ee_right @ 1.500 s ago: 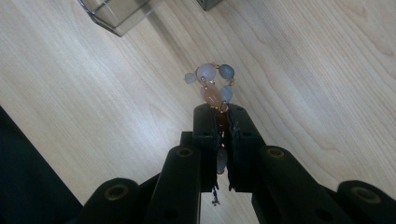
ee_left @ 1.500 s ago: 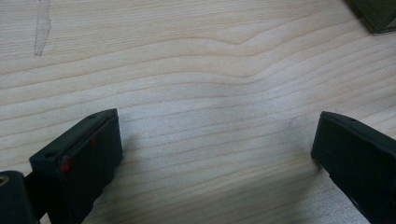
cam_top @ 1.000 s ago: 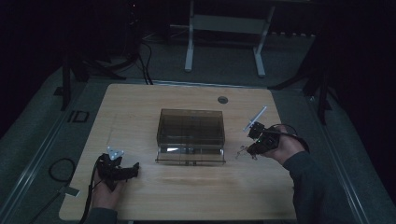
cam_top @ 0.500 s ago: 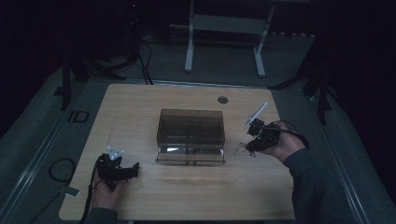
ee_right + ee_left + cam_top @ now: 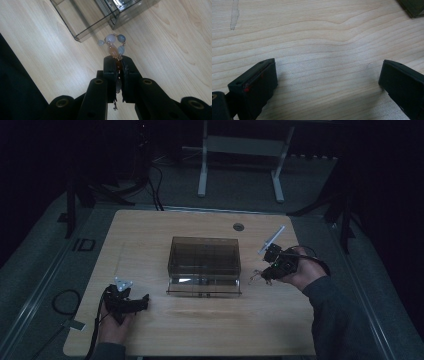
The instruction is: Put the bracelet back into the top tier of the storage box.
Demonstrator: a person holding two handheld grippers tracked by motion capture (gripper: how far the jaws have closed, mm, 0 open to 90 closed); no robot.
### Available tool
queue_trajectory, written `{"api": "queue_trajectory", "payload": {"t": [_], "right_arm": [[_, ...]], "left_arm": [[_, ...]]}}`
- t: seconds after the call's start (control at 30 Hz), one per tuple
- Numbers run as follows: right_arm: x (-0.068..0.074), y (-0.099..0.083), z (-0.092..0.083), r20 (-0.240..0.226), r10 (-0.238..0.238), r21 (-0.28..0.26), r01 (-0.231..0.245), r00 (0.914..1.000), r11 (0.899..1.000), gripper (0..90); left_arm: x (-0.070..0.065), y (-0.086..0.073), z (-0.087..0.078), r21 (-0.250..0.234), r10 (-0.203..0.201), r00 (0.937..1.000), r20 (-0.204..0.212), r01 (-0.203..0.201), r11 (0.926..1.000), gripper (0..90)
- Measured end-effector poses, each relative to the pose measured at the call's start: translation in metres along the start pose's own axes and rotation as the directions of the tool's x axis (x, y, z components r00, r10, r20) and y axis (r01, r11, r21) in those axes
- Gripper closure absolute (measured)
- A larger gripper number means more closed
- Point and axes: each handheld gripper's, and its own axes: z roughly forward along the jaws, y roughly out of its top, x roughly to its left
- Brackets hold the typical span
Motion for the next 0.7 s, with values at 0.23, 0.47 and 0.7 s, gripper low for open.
{"api": "queue_trajectory", "payload": {"t": [0.23,0.47,0.7], "right_arm": [[0.003,0.008,-0.002,-0.008,-0.014,-0.017,0.014,0.9999,1.000,83.7],[0.006,0.014,-0.003,-0.003,-0.028,-0.019,0.028,0.9996,0.999,83.9],[0.006,0.021,-0.010,0.018,-0.031,-0.035,0.032,0.9993,0.999,84.0]], "left_arm": [[0.000,0.000,0.000,0.000,0.000,1.0000,0.000,0.000,1.0000,2.3],[0.000,0.000,0.000,0.000,0.000,1.0000,0.000,0.000,1.0000,2.3],[0.000,0.000,0.000,0.000,0.000,1.0000,0.000,0.000,1.0000,2.3]]}}
